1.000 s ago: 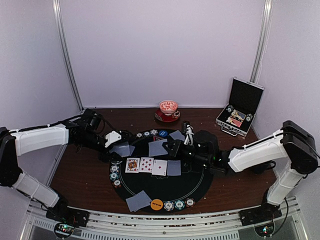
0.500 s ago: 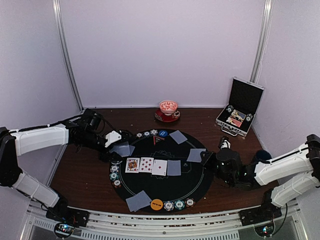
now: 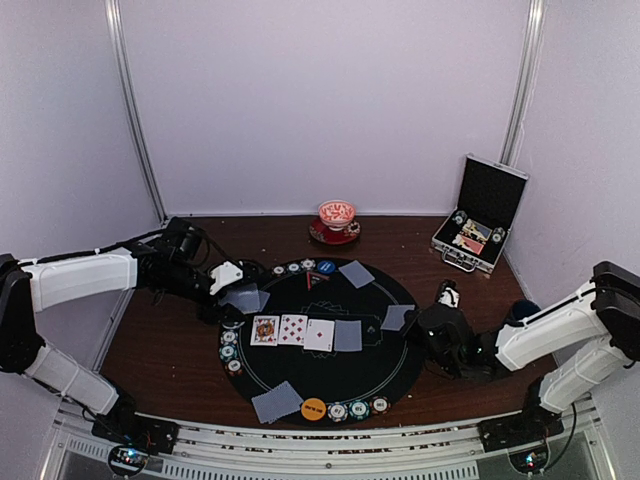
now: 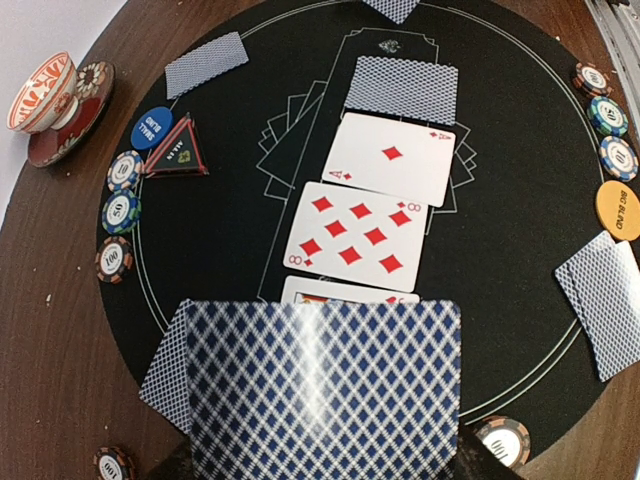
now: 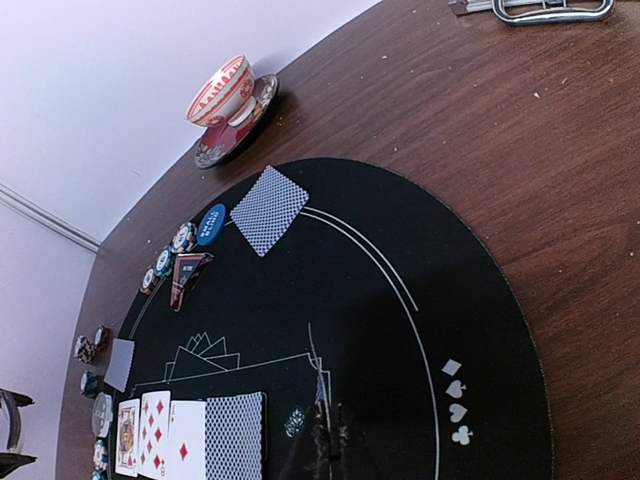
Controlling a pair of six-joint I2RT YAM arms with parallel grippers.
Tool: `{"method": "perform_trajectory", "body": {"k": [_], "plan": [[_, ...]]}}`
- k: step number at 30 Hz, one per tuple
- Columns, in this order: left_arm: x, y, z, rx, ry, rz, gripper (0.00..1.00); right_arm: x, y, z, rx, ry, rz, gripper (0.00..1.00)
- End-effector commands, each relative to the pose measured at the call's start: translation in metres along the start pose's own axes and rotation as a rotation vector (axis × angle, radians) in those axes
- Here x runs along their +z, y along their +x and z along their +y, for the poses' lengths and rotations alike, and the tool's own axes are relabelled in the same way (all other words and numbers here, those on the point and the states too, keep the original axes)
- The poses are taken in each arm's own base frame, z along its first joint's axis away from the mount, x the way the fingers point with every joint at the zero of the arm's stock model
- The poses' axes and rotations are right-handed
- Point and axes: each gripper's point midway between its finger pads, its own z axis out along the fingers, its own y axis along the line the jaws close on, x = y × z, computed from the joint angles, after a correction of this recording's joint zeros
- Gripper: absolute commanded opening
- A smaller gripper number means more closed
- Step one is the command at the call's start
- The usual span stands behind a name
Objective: Distribute texas hold em gaming equipment
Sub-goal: Distribute the poker card in the community card area.
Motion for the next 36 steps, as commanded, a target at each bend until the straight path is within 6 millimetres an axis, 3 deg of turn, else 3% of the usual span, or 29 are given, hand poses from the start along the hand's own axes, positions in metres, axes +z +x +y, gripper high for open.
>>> {"method": "perform_trajectory", "body": {"k": [1, 13, 21, 36], "plan": [[0.0, -0.008, 0.004, 0.022, -0.01, -0.031, 0.62, 0.007, -0.009, 0.006, 0.018, 0.007, -0.043, 0.0], [0.0, -0.008, 0.004, 0.024, -0.01, -0.03, 0.62, 0.033, 0.013, 0.014, 0.057, -0.027, 0.035, 0.0], [0.0, -0.007, 0.005, 0.024, -0.012, -0.028, 0.62, 0.03, 0.026, 0.008, 0.055, -0.03, 0.105, 0.3], [0.001, -0.007, 0.005, 0.02, -0.011, -0.024, 0.62, 0.013, 0.069, 0.006, -0.015, -0.015, 0.219, 0.38]]}}
